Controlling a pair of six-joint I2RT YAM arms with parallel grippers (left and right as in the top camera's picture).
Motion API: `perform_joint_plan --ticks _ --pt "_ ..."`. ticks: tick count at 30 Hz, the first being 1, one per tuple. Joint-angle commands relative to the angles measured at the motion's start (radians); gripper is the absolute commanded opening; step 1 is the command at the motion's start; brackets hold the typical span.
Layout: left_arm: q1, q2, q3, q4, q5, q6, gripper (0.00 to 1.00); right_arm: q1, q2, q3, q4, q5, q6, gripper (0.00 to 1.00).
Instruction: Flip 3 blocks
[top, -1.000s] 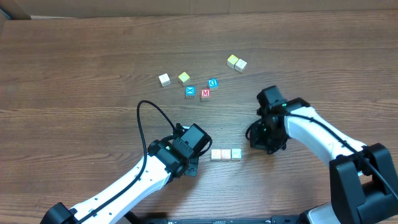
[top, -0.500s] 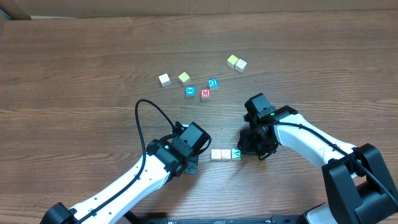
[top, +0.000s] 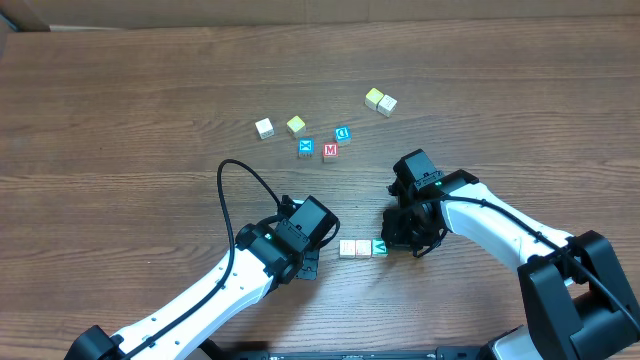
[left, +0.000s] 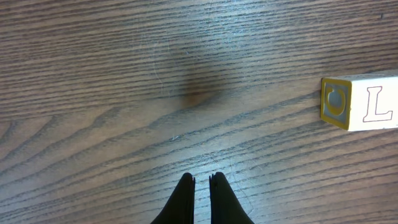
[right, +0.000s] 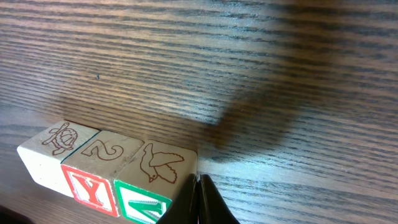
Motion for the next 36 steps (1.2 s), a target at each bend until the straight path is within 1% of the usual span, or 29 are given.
perform_joint_plan --ticks 1,6,8,11,12,13,15,16,17,20,23,25,28,36 --pt "0.005 -0.007 0.010 0.007 -0.013 0.024 0.04 0.004 -0.017 -0.004 0.005 -0.025 -0.017 0.04" --pt "0.005 -0.007 0.010 0.012 -0.013 0.031 0.06 0.004 -0.017 -0.004 0.006 -0.025 -0.020 0.04" --pt "0.005 -0.007 0.010 0.012 -0.013 0.031 0.12 0.004 -0.017 -0.004 0.005 -0.025 -0.020 0.04" --pt "0.005 -0.007 0.008 0.016 -0.012 0.031 0.19 0.004 -0.017 -0.004 0.005 -0.025 -0.020 0.04" --pt "0.005 -0.007 0.007 0.016 -0.011 0.031 0.19 0.004 -0.017 -0.004 0.005 -0.025 -0.020 0.04" --pt "0.005 -0.006 0.006 0.021 -0.007 0.031 0.17 0.004 -0.017 -0.004 0.005 -0.025 -0.020 0.04" --pt "0.005 -0.003 0.005 0.035 0.012 0.039 0.12 0.004 -0.017 -0.004 0.005 -0.025 -0.020 0.04" --pt "0.005 0.001 0.003 0.045 0.025 0.043 0.07 0.004 -0.017 -0.004 0.005 -0.025 -0.020 0.04" --pt "0.005 0.007 0.000 0.060 0.048 0.047 0.04 0.004 -0.017 -0.004 0.005 -0.025 -0.020 0.04" --pt "0.005 0.032 -0.008 0.100 0.100 0.077 0.04 0.004 -0.017 -0.004 0.004 -0.025 -0.020 0.04" --pt "0.004 0.061 -0.008 0.119 0.100 0.084 0.04 0.004 -0.017 -0.004 0.004 -0.025 -0.020 0.04" --pt "0.004 0.084 -0.008 0.136 0.101 0.119 0.04 0.004 -0.017 -0.004 0.004 -0.025 -0.020 0.04" --pt "0.004 0.123 -0.008 0.154 0.102 0.140 0.04 0.004 -0.017 -0.004 0.005 -0.025 -0.019 0.04" --pt "0.004 0.184 -0.008 0.235 0.153 0.203 0.04 0.004 -0.017 -0.004 0.004 -0.025 -0.016 0.04"
